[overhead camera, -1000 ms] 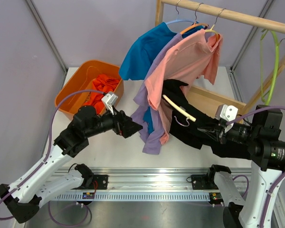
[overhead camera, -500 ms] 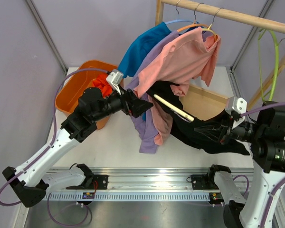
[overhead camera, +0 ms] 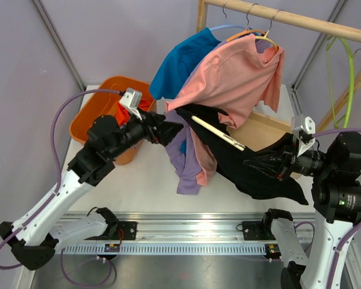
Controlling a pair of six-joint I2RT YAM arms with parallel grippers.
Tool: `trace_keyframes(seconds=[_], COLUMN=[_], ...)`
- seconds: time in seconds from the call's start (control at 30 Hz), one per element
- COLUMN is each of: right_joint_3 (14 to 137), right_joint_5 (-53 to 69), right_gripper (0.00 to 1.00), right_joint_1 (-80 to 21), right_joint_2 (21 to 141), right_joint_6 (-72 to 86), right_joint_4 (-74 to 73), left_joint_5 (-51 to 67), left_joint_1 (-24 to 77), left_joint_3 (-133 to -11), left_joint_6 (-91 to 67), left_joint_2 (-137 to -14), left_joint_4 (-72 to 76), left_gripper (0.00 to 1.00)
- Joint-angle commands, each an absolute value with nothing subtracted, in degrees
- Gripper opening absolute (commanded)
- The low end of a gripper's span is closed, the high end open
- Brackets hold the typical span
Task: Remove the t-shirt from the hanger
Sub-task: Pass the hanger from the right arm to the left
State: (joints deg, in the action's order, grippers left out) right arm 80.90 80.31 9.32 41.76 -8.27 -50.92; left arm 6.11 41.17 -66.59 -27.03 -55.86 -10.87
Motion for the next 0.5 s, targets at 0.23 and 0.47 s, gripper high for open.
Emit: trace_keyframes(seconds=[0.23, 0.47], right_joint_3=[80.07, 88.4], right_joint_5=[87.98, 79.3], right_gripper=[0.0, 0.0], right_joint_1=[6.51, -8.94], right_joint_2=[51.74, 63.09], right_joint_6=[11.94, 1.27], right_joint_4=[-23.84, -41.44], left_joint_5=[14.86, 13.45], left_joint_1=[41.13, 41.13], left_joint_3=[-58.71, -59.67], left_joint_6=[-23.02, -27.68], left_joint_2=[-38.67, -43.24], left_joint_4=[-15.38, -13.36], left_gripper=[0.99, 0.98])
